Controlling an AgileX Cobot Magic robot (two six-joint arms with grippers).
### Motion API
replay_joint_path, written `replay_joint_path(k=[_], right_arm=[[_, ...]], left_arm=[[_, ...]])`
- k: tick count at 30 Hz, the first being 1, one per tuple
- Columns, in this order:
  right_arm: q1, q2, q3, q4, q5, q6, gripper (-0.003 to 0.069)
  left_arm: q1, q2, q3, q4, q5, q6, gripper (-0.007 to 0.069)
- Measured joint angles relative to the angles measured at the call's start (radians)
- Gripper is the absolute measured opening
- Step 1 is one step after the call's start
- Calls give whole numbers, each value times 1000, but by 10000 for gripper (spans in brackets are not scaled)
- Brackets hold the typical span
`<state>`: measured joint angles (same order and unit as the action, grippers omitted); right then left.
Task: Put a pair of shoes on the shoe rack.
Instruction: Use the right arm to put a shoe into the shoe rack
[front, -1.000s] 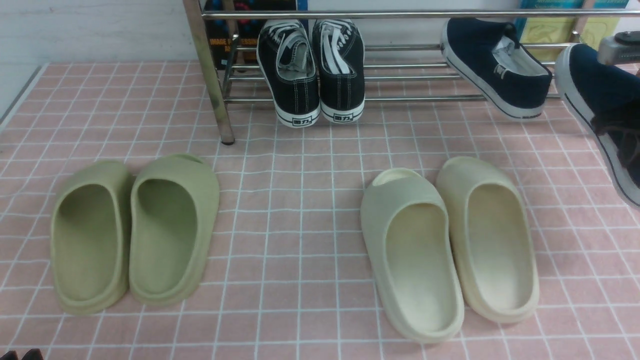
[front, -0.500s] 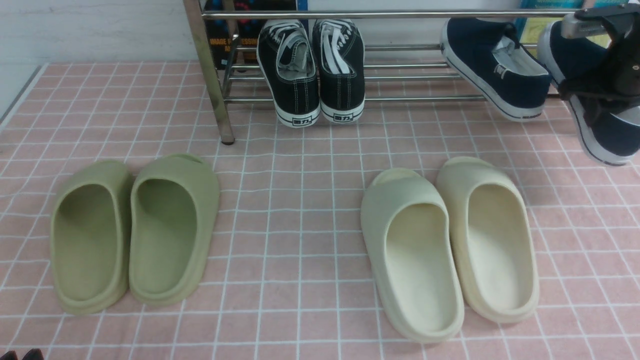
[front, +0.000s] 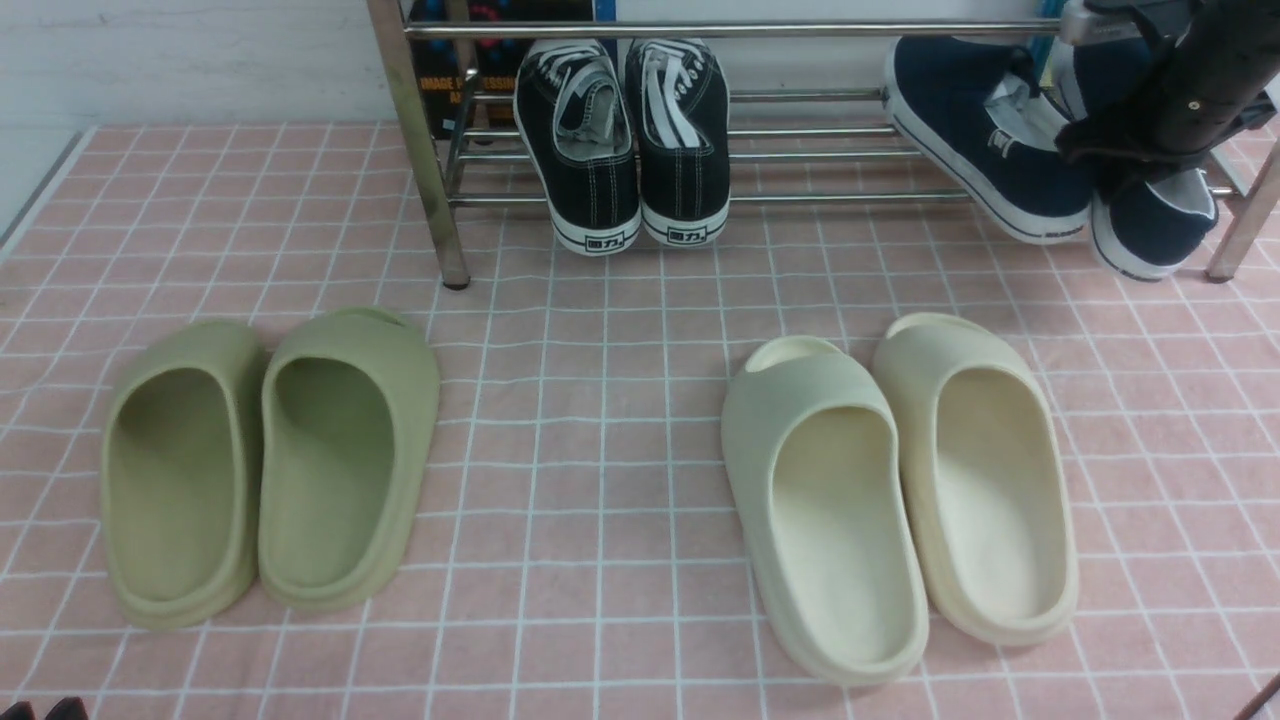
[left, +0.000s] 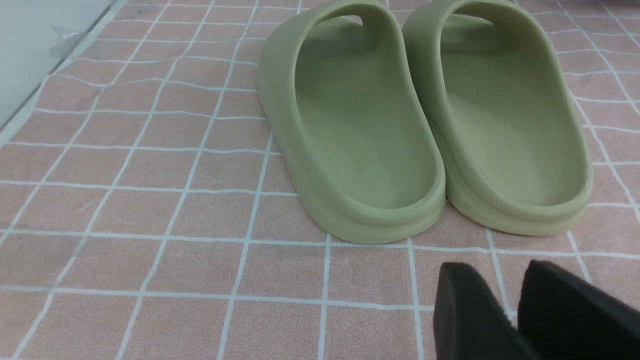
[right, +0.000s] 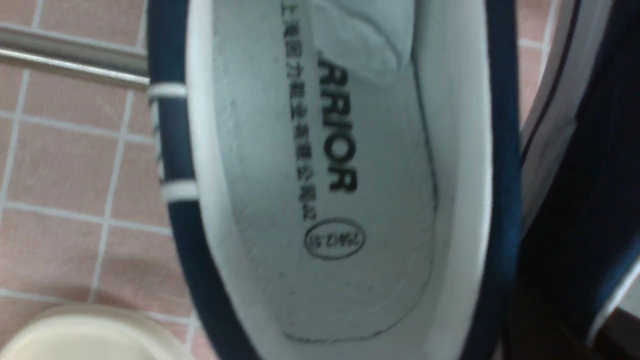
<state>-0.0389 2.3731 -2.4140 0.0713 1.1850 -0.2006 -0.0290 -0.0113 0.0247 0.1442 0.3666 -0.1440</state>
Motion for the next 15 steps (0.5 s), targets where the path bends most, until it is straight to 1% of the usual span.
replay_joint_path(k=[5,11,15], right_arm=[[12,10,-22,-7,-40,-41,7],[13,17,-22,-17,-57,-45,9],[13,24,-23,-17,-64,-45,33]], left_arm=[[0,0,0,0,0,0,213],[0,0,0,0,0,0,217],[0,0,0,0,0,0,220]])
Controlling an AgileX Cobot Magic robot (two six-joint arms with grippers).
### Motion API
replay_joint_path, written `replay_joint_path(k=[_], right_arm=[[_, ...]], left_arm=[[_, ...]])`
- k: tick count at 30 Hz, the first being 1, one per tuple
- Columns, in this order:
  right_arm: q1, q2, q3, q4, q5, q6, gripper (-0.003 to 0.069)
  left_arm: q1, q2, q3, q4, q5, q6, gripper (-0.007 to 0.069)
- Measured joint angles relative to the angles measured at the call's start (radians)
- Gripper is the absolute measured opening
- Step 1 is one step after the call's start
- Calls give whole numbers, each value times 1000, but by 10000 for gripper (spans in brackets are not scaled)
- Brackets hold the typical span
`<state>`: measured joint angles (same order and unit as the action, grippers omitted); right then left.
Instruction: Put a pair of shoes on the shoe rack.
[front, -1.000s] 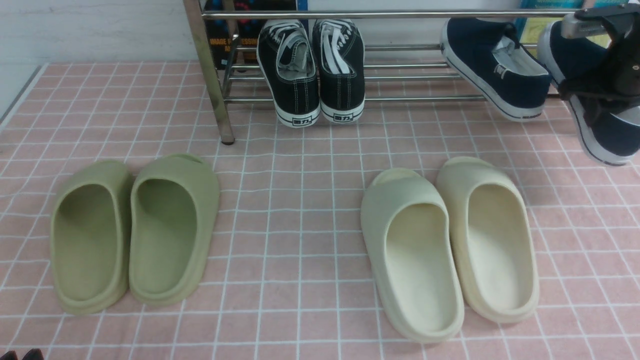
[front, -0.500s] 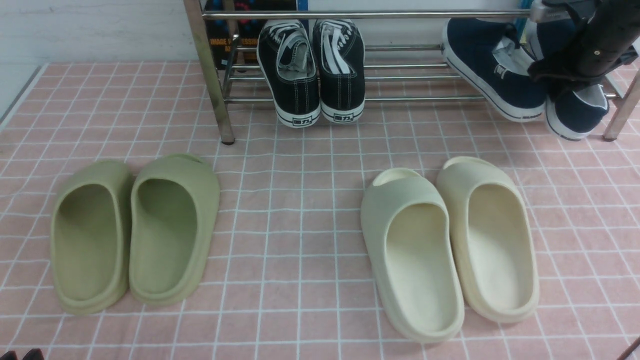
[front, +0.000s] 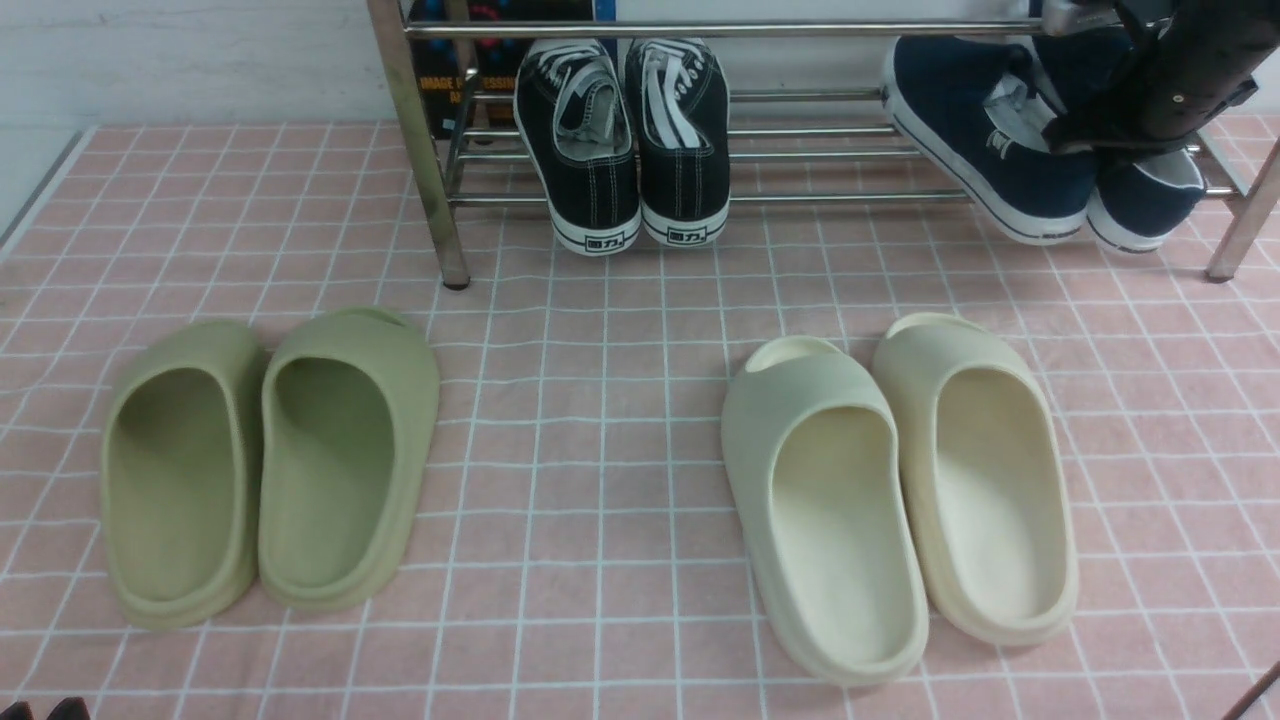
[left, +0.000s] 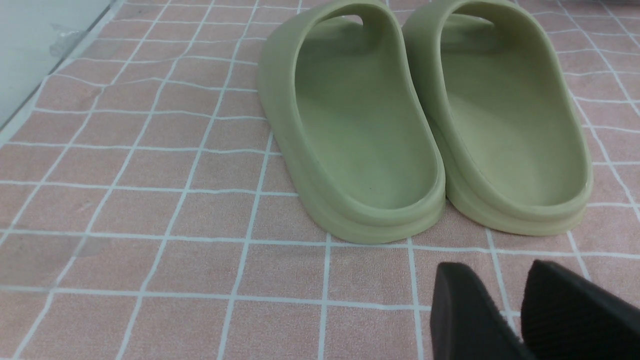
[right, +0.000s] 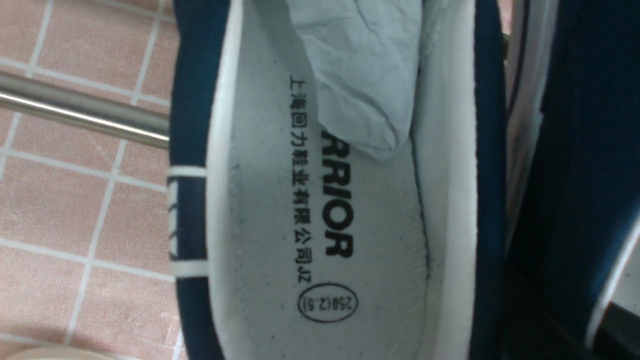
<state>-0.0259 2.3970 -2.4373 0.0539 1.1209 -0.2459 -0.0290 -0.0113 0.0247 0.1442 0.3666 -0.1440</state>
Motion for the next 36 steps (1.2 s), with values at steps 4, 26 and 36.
replay_joint_path(k=[4,26,36], right_arm=[[0,-4,-5,1,-39,0,158],[2,-524,409,4,125,120,41],[2,-1193,1096,173,-110,99,-18]], left_arm=[[0,0,0,0,0,0,221],[0,0,0,1,0,0,223],[0,0,0,1,0,0,230]])
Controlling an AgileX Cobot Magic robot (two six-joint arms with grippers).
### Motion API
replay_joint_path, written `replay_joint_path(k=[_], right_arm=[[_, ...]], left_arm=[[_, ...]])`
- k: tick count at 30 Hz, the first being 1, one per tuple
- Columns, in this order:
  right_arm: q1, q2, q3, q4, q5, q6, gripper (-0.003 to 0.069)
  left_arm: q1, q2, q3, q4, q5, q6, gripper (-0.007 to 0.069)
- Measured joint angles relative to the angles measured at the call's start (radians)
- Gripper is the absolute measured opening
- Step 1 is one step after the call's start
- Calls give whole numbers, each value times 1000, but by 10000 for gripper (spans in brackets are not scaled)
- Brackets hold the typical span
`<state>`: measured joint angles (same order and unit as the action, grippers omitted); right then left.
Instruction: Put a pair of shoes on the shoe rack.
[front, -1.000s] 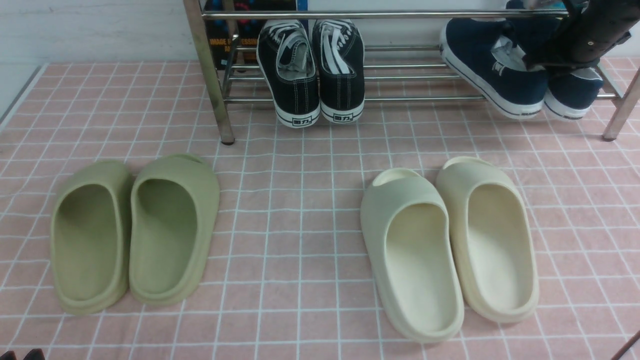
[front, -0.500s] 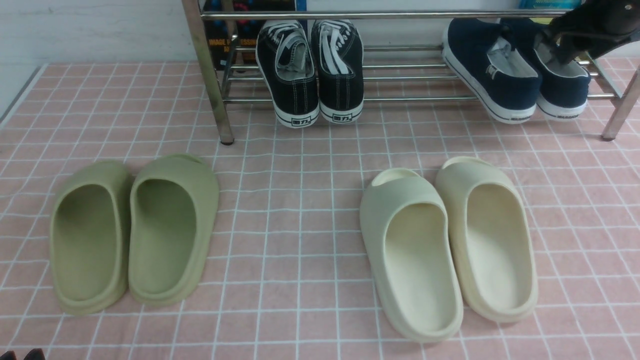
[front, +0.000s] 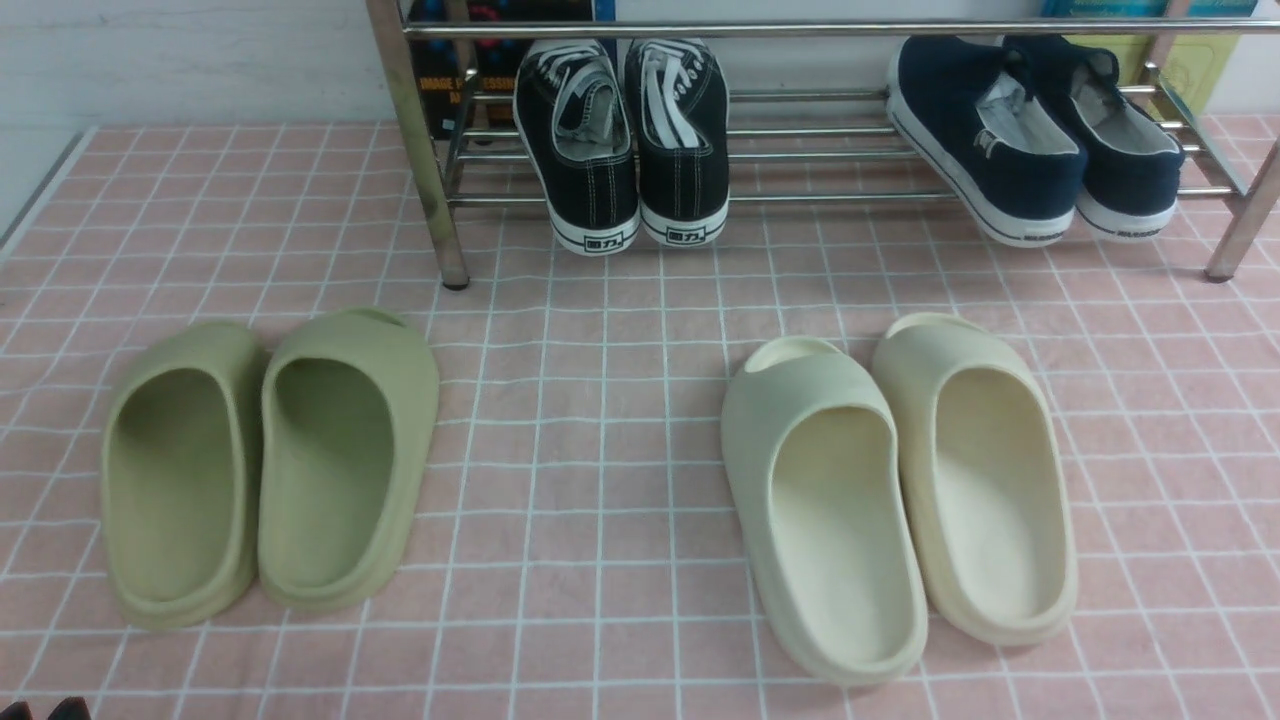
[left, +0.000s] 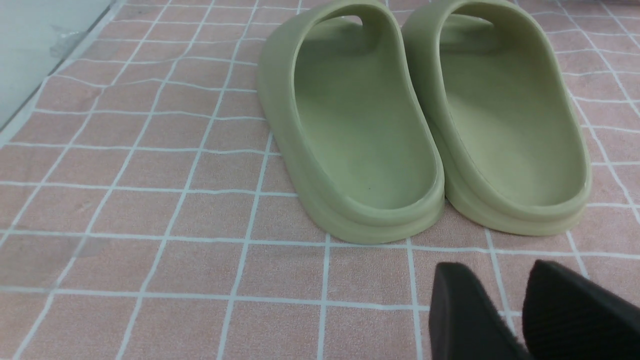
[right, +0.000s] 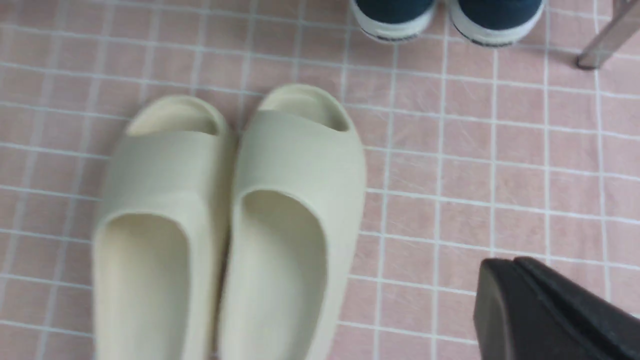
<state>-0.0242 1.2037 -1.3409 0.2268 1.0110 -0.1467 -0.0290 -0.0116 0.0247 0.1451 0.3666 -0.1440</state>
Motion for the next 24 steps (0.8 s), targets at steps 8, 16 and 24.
replay_joint_path(k=[8,16,24], right_arm=[[0,-447,328,178,-161,-121,-18],[0,-621,367,166,-104,-108,-18],[0,-689,377,63,-93,-64,-18]], left_arm=[[0,0,0,0,0,0,237],[0,0,0,0,0,0,237],[0,0,0,0,0,0,237]])
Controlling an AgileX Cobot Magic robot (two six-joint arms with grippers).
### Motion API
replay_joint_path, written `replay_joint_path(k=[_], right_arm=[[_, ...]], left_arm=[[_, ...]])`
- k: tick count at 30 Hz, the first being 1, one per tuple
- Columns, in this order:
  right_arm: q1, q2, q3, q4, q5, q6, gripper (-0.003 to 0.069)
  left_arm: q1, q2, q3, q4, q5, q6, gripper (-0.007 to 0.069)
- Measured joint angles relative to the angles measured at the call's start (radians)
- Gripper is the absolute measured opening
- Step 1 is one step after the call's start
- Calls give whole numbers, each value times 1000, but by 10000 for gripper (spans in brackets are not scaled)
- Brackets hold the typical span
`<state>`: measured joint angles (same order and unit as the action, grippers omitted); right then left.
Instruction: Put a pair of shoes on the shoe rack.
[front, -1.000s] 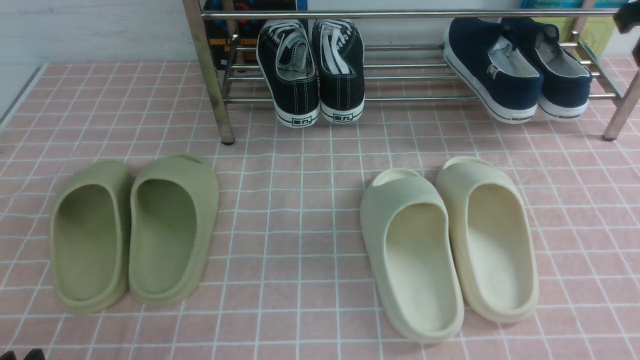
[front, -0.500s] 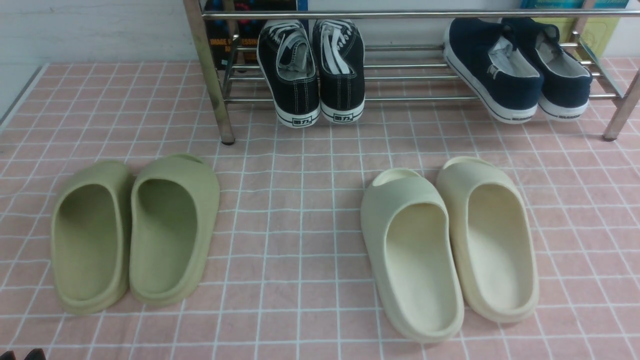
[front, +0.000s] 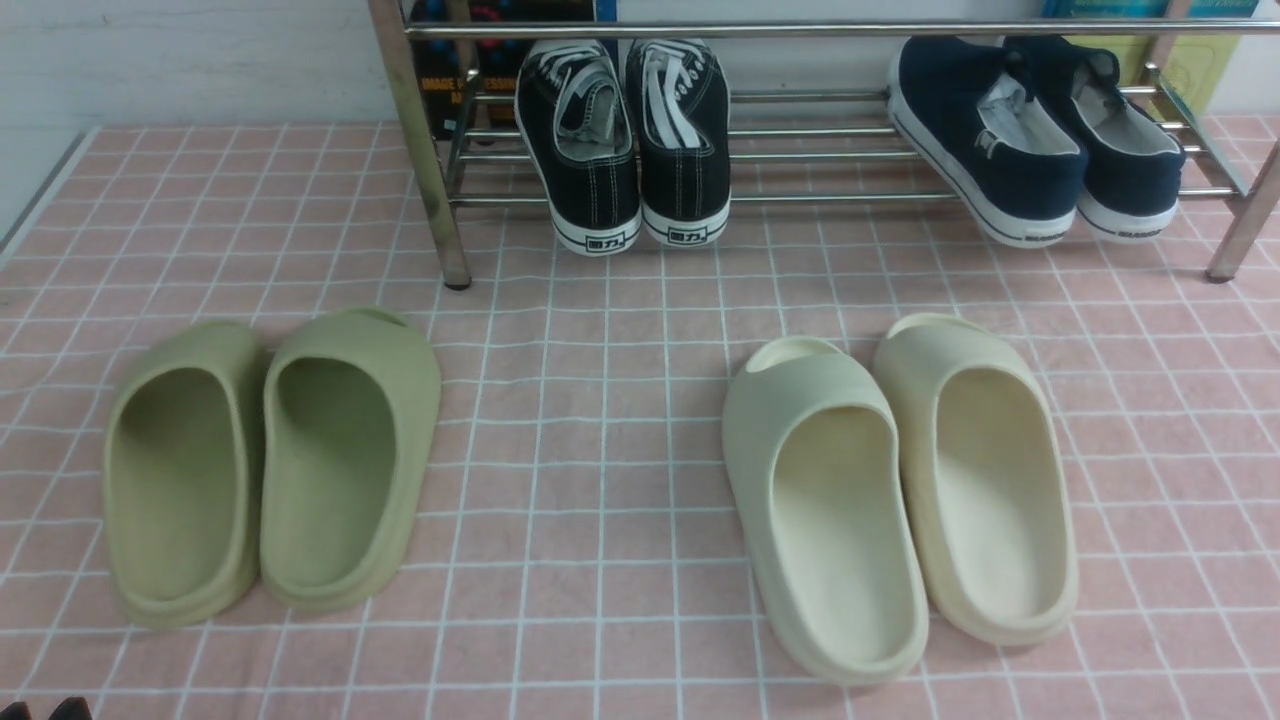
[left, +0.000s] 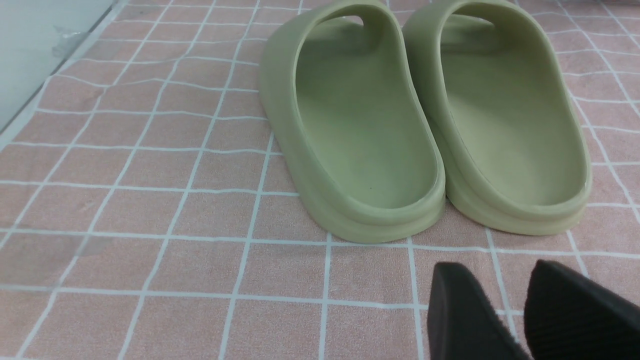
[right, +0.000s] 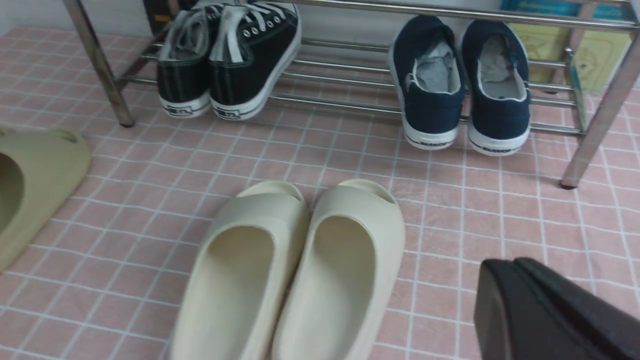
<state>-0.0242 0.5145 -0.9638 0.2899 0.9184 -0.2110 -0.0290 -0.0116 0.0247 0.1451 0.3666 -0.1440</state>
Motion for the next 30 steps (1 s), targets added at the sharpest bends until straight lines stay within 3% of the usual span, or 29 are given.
replay_joint_path(k=[3,7,14,21,30], right_arm=[[0,0,21,-41,-19,3,-18],[0,-12,138,-84,-175,14,-19],[-6,-240,556,-225,-613,150,-19],[-55,-475,909,-319,-661,341,-19],[-55,-524,987,-323,-611,340,-19]], left_arm=[[0,0,0,0,0,0,237],[0,0,0,0,0,0,237],[0,0,0,0,0,0,237],[0,0,0,0,0,0,237],[0,0,0,0,0,0,237]])
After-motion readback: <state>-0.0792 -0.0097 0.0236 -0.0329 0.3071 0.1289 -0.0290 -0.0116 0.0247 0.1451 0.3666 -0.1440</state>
